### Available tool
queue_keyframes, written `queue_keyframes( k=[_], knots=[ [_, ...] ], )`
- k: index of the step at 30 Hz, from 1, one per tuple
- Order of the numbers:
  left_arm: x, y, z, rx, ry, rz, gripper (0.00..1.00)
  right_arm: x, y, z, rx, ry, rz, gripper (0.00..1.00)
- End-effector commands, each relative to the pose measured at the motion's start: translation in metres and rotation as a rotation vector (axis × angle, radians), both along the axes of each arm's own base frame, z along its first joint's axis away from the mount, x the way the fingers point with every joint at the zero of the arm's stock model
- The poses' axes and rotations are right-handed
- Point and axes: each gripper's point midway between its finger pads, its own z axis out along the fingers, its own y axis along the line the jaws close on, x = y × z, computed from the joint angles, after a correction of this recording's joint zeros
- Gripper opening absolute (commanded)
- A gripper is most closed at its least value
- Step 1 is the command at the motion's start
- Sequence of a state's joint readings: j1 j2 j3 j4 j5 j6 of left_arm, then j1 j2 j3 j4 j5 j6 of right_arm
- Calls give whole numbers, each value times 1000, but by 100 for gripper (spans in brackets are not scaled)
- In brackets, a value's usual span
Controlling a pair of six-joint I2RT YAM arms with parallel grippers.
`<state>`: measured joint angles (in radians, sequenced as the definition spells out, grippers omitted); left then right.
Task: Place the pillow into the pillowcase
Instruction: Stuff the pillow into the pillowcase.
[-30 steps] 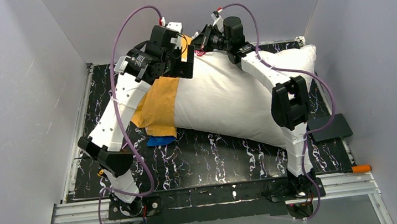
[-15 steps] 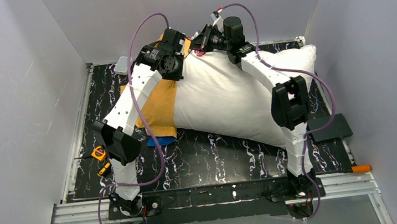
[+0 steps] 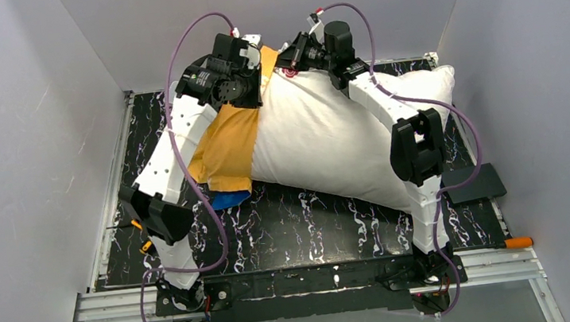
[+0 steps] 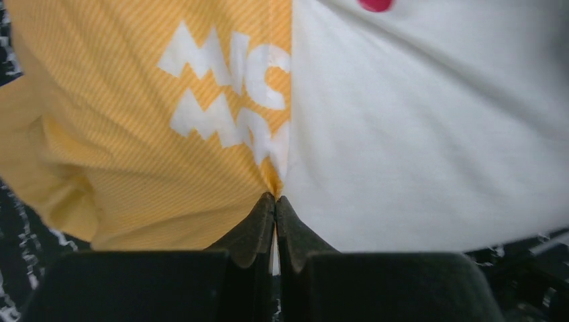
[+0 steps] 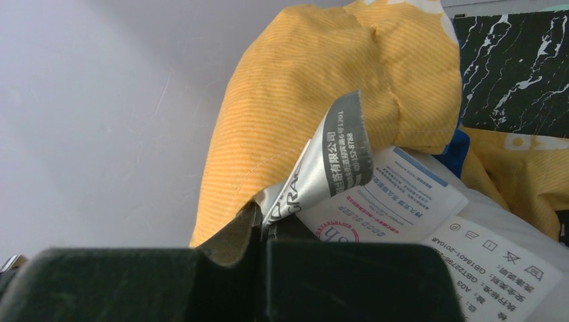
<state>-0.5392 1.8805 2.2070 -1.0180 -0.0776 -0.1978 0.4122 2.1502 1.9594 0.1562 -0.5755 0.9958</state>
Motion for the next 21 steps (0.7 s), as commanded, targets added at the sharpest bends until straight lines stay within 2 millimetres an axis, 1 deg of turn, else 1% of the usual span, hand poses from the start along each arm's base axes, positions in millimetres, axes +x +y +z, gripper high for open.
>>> queue_keyframes(
  k=[1,3,4,5,6,8,12,15,17,18,19,20,21],
  knots=[
    [-45,-79,109,-472,-162,-321,0,-9,2,97,165,-195,8,1],
    [-63,-110,125,-529,-171,-444,0,-7,1,98,172,-194,0,1],
    [-74,-123,133,-552,-175,-512,0,-7,1,100,175,-196,-3,1],
    [-82,-134,138,-571,-169,-552,0,-6,1,100,178,-195,-5,1],
    [-89,-142,140,-586,-159,-583,0,-5,1,102,182,-195,-10,1],
    [-100,-153,131,-596,-109,-616,0,-2,0,103,189,-196,-17,1],
    [-110,-154,103,-568,-26,-602,0,9,-7,107,193,-207,-49,1],
    [-114,-155,87,-567,13,-607,0,18,-14,107,184,-212,-72,1],
    [-115,-153,80,-554,36,-598,0,23,-17,104,169,-205,-77,1],
    [-114,-150,78,-540,40,-573,3,25,-20,98,150,-191,-81,1],
    [-109,-144,75,-515,42,-524,15,26,-22,91,128,-170,-84,1],
    [-105,-136,73,-486,37,-477,26,26,-25,84,108,-150,-87,1],
    [-100,-126,73,-461,19,-435,35,26,-28,72,79,-119,-90,5]
  ],
)
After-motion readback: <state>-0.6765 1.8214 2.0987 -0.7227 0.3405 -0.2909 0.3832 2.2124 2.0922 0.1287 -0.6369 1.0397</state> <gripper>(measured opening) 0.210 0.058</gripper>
